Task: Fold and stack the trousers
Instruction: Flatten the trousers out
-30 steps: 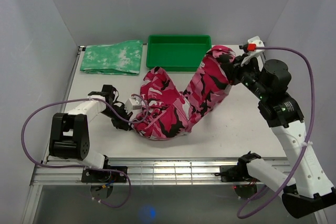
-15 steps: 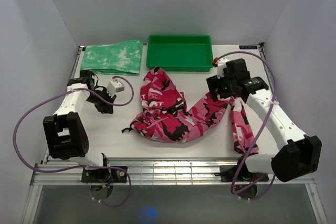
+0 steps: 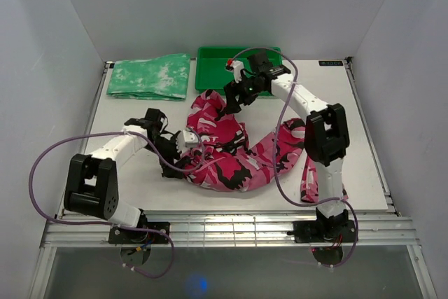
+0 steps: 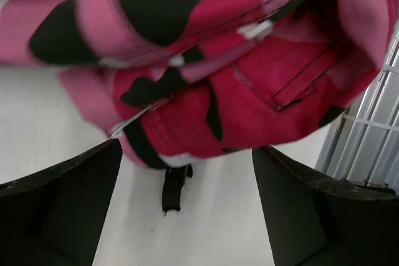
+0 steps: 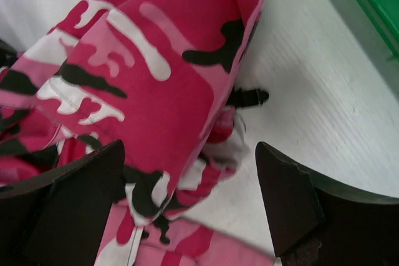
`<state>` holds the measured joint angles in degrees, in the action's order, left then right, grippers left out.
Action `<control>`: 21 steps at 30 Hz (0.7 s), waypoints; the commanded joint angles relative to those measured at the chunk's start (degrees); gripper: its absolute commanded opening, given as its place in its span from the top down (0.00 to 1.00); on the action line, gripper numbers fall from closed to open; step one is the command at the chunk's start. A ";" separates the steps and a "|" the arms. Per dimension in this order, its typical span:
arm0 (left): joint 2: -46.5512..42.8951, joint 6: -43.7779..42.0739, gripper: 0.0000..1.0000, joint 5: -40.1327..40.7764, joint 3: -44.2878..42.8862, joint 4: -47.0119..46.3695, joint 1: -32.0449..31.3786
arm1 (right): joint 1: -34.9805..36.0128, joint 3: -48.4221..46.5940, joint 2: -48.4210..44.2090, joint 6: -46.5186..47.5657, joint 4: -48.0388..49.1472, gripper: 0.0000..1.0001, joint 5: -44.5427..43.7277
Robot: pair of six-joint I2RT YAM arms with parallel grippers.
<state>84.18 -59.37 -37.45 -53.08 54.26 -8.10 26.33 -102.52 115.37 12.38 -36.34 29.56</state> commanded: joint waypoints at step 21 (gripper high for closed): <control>-6.48 9.54 1.00 3.18 1.85 -6.20 -1.67 | -10.67 -0.15 -7.43 1.06 -3.21 0.92 -2.75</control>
<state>82.91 -51.79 -33.54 -47.77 43.44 -15.46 21.82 -105.36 116.57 13.74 -39.00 26.39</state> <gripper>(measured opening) 0.022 0.081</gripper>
